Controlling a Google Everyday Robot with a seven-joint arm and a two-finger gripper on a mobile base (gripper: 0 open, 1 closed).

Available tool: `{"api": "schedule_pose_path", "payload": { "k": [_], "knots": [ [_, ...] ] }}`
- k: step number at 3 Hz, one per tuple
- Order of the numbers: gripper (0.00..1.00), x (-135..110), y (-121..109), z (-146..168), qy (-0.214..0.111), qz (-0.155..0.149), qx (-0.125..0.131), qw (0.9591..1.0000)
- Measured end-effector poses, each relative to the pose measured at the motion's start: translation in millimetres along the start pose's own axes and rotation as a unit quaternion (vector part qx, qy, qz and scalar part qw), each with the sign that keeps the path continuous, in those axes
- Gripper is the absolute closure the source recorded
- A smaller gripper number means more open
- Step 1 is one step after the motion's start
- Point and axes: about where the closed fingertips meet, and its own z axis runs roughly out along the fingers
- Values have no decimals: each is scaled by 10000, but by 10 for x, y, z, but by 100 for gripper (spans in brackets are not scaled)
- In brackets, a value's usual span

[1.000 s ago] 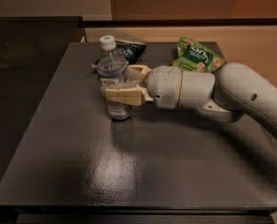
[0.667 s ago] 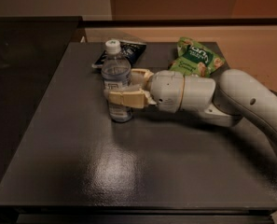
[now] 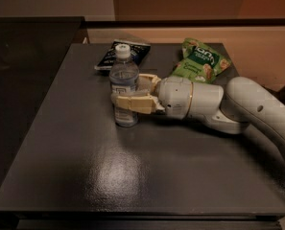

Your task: Place blue plastic bottle upright

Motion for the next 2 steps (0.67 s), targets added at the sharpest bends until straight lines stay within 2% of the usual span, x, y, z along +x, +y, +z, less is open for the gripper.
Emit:
{"api": "schedule_pose_path", "payload": {
  "k": [2],
  "knots": [
    [13,-12,28,41,7,-13,-42,10000]
  ]
}}
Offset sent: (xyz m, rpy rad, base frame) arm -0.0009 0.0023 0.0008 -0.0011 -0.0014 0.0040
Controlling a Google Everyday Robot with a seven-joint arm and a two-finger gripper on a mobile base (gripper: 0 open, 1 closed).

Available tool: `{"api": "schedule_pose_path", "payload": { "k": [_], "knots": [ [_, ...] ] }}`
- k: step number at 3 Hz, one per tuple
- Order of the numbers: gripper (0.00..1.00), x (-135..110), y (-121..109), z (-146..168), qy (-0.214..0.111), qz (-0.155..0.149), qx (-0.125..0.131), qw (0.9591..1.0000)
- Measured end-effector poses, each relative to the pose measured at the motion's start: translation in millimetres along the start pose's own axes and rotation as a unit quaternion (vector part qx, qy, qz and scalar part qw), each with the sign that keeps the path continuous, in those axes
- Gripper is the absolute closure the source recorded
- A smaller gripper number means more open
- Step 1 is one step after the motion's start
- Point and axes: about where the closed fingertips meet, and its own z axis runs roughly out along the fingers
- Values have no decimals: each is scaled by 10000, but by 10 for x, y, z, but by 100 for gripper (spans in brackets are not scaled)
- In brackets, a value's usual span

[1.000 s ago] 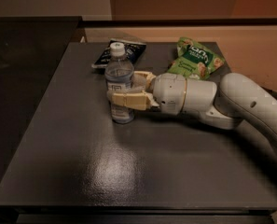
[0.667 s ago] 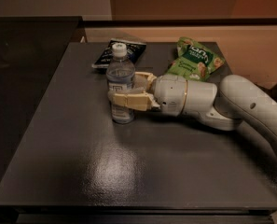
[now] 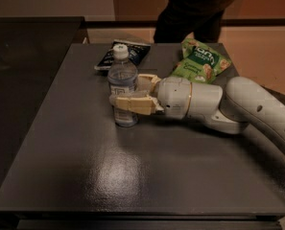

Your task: Place blue plastic bottle upright

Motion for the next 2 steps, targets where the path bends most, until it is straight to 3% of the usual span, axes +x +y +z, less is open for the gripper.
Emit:
{"api": "schedule_pose_path", "payload": {
  "k": [1,2],
  "knots": [
    [0,-6,14,21,2,-6,-23,10000],
    [0,-6,15,22,2,-6,-23,10000]
  ]
}}
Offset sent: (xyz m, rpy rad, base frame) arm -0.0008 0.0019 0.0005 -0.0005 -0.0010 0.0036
